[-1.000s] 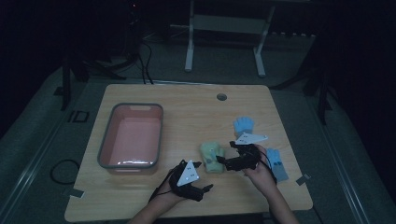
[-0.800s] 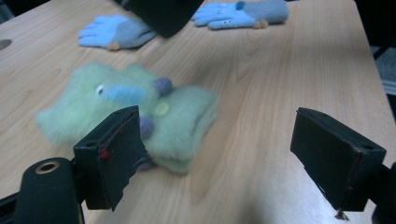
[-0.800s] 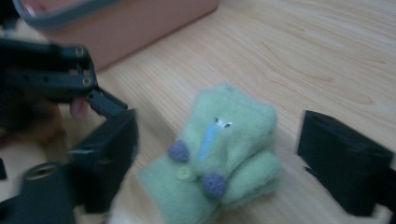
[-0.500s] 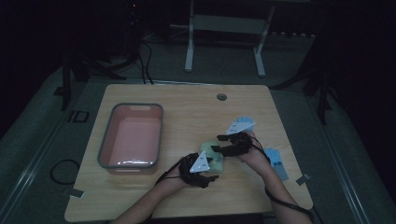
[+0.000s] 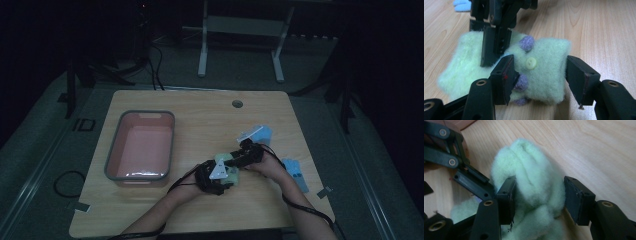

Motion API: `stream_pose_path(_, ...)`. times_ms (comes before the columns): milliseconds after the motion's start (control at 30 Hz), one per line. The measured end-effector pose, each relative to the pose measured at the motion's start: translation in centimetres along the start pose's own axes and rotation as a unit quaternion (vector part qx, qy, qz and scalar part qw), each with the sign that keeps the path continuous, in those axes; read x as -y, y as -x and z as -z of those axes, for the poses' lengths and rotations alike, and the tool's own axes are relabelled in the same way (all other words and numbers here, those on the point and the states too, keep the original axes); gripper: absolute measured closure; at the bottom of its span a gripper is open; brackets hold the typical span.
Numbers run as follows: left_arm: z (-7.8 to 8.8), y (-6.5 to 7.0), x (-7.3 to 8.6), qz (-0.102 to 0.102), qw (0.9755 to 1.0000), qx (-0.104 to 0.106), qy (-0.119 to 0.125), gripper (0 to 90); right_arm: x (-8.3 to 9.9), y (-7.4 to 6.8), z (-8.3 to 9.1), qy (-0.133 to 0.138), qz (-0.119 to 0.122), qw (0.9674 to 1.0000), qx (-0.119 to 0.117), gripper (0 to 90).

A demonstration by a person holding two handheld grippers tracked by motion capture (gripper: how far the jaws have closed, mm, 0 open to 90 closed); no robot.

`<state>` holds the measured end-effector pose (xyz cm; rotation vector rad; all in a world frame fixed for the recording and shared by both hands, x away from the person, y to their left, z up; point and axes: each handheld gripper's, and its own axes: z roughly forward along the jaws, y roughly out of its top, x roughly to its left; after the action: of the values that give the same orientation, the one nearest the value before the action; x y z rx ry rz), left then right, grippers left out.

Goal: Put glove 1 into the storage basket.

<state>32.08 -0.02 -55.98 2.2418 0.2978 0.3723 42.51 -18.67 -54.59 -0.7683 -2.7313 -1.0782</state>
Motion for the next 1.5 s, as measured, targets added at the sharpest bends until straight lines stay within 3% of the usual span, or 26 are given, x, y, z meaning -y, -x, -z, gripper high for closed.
stream_pose_path(67,-0.2,0.2,-0.1,-0.010,0.9999,-0.011,-0.007,42.9,0.1,0.0,-0.1,-0.003,-0.007,0.9999,-0.012,55.5)
stream_pose_path(233,-0.4,0.7,-0.5,-0.029,0.9987,-0.033,-0.024,53.1,-0.5,-1.3,0.1,-0.017,0.019,0.9996,0.015,66.5)
stream_pose_path(333,0.0,0.7,-0.9,-0.019,0.9989,-0.034,-0.025,68.5,-0.7,-1.7,0.2,-0.014,0.024,0.9992,0.028,69.0)
stream_pose_path(400,0.2,0.6,-1.0,-0.014,0.9990,-0.035,-0.025,72.9,-0.7,-1.9,0.3,-0.009,0.019,0.9993,0.030,70.2)
stream_pose_path(600,1.2,0.0,-1.6,-0.003,0.9993,-0.026,-0.025,75.0,-1.0,-2.2,0.8,-0.001,0.019,0.9994,0.029,71.8)
stream_pose_path(1067,5.8,-1.3,-3.7,-0.033,0.9984,-0.020,-0.040,75.4,-4.2,-4.5,2.9,0.037,0.041,0.9984,0.016,72.2)
stream_pose_path(1200,7.1,-1.5,-4.0,-0.048,0.9973,-0.024,-0.050,75.4,-5.1,-5.0,3.0,0.044,0.046,0.9980,0.006,72.2)
stream_pose_path(1500,9.5,-2.3,-4.2,-0.056,0.9961,-0.036,-0.058,75.3,-7.6,-6.2,3.0,0.055,0.062,0.9966,0.000,72.1)
